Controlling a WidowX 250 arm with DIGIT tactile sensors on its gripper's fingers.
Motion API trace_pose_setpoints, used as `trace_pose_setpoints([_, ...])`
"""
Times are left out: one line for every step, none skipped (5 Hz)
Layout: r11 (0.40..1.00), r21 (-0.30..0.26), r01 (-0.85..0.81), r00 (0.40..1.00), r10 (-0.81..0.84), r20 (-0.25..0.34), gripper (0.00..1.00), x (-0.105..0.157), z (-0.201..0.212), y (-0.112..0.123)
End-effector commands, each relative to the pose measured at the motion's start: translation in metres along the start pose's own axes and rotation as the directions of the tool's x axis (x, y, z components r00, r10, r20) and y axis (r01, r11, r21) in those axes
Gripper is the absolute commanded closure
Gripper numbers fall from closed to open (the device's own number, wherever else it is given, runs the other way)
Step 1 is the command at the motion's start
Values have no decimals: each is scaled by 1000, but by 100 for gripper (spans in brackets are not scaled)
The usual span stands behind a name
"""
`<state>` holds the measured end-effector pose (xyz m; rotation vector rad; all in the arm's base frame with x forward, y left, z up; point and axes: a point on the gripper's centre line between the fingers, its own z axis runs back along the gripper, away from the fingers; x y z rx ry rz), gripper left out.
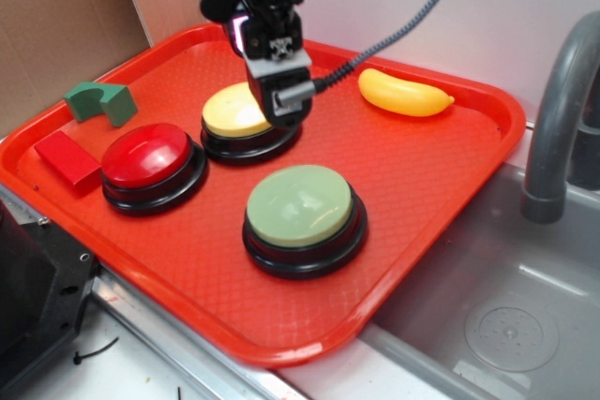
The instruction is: Push the green button.
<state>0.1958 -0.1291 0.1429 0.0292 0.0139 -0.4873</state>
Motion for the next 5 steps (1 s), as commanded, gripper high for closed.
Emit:
trace_pose_setpoints([999,-38,-12,994,16,113,0,-1,29,-6])
trace_pose_setpoints([997,62,-47,997,43,66,0,-7,33,-7])
trace_pose_setpoints([997,62,-47,997,43,66,0,-7,33,-7])
trace_pose_setpoints([997,62,-47,997,43,66,0,-7,33,-7])
trace_pose_setpoints([997,62,-47,997,43,66,0,-7,33,-7])
